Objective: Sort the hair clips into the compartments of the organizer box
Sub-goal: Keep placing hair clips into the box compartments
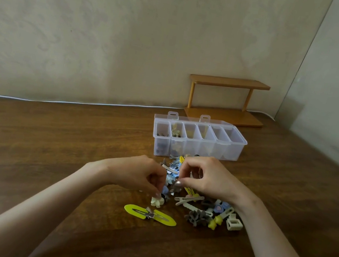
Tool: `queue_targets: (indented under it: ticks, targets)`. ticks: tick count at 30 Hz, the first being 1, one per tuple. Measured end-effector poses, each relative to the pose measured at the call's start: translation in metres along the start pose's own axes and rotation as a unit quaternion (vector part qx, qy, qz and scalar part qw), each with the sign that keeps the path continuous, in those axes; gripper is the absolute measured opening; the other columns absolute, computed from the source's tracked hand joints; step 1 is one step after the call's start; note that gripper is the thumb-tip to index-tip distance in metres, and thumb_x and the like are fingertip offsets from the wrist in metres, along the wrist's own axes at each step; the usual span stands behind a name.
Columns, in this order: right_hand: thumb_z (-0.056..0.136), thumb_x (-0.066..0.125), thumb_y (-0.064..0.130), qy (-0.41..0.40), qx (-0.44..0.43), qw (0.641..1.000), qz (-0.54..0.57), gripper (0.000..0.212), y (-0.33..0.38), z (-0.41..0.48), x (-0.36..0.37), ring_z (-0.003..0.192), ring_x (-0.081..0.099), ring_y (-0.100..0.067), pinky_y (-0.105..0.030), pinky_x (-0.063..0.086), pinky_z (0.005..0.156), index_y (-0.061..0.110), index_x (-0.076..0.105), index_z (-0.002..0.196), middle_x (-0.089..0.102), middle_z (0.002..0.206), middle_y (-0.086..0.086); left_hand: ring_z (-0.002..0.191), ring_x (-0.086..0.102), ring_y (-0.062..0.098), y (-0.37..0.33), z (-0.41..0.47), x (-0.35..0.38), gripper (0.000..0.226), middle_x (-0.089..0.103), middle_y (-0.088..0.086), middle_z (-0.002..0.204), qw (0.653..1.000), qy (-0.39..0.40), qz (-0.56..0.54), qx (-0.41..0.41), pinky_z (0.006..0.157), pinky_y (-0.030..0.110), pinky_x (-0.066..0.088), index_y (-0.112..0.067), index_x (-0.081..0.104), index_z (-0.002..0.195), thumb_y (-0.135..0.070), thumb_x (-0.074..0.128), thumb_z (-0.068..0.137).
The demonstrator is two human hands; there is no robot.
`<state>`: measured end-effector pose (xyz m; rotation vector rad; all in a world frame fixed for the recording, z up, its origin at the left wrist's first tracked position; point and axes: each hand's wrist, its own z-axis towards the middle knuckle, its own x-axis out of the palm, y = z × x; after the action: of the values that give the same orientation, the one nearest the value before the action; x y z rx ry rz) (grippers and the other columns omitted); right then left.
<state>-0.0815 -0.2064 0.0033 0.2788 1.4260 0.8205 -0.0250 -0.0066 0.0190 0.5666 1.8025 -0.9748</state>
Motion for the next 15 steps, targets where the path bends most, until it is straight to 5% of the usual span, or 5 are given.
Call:
queue_targets:
  ticks: [8, 15]
  targets:
    - [0.083, 0.069, 0.028, -0.099, 0.018, 0.994, -0.039, 0.009, -0.008, 0.005, 0.001, 0.064, 0.054, -0.003, -0.023, 0.046, 0.061, 0.022, 0.064, 0.080, 0.062, 0.072, 0.011, 0.068, 0.050, -0.002, 0.001, -0.004, -0.016, 0.006, 0.057, -0.013, 0.077, 1.000, -0.021, 0.000, 0.002, 0.064, 0.014, 0.039, -0.026, 0.057, 0.082, -0.024, 0.061, 0.087]
    - [0.084, 0.069, 0.031, -0.122, 0.018, 0.991, -0.051, 0.010, -0.010, 0.005, 0.004, 0.060, 0.049, 0.002, -0.014, 0.037, 0.057, 0.021, 0.065, 0.084, 0.057, 0.072, 0.015, 0.061, 0.050, 0.003, 0.012, 0.031, -0.059, 0.009, 0.058, -0.007, 0.066, 0.951, -0.292, -0.093, -0.038, 0.060, 0.019, 0.041, -0.017, 0.061, 0.076, -0.017, 0.066, 0.083]
